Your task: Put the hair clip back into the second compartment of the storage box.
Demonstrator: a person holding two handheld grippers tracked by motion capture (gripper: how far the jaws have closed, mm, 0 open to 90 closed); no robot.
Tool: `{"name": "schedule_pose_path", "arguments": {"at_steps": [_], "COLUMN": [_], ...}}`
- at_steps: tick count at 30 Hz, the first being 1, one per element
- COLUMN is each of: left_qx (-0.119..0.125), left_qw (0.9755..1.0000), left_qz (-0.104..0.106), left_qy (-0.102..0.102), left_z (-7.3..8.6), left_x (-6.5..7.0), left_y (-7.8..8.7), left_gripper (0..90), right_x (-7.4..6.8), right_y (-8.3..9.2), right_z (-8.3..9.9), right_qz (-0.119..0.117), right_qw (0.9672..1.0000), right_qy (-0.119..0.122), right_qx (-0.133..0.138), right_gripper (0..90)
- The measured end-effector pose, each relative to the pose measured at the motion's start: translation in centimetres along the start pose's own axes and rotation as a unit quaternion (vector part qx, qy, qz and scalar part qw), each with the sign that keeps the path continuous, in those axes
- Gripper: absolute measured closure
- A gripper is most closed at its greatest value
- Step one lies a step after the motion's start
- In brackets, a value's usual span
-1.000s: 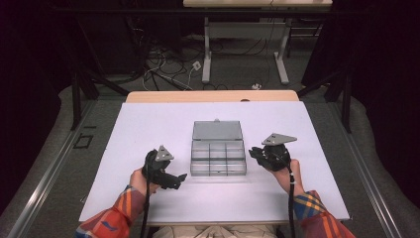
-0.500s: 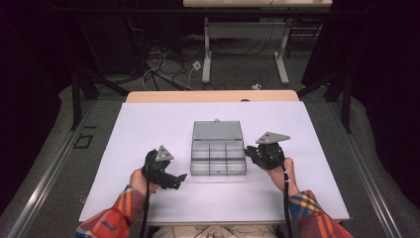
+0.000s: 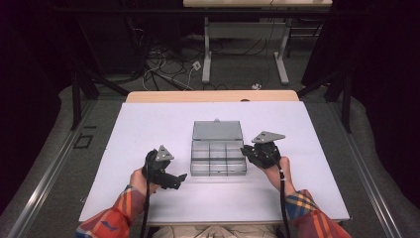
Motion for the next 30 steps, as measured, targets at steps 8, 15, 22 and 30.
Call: {"name": "schedule_pose_path", "arguments": {"at_steps": [8, 15, 22, 30], "left_qx": [0.000, 0.000, 0.001, 0.000], "left_qw": [1.0000, 1.0000, 1.0000, 1.0000], "left_qz": [0.001, 0.000, 0.004, 0.004], "left_qy": [0.000, 0.001, 0.002, 0.001], "left_z": [0.0, 0.0, 0.0, 0.0], "left_x": [0.0, 0.0, 0.0, 0.0], "left_y": [0.0, 0.0, -0.1, 0.0], "left_gripper": [1.8, 1.7, 1.8, 1.8], "right_x": [-0.3, -0.6, -0.9, -1.2], "right_y": [-0.4, -0.9, -1.4, -1.8], "right_z": [-0.4, -0.7, -1.0, -1.2], "right_qz": [-0.002, -0.006, -0.007, -0.013], "right_qw": [1.0000, 1.0000, 0.9999, 0.9998], "right_qy": [0.005, 0.005, 0.010, 0.010], "right_qx": [0.008, 0.007, 0.011, 0.013], "right_gripper": [79.0, 79.0, 79.0, 79.0]}}
Point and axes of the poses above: each handheld gripper's, and its own axes: y roughly backward along the jaws, z roughly out of its underside, x roughly to its right, the point moved 6 cm from there along -y, roughly forward along the jaws, and after that the axes turned 9 degrees about -z, right-handed, at the moved point
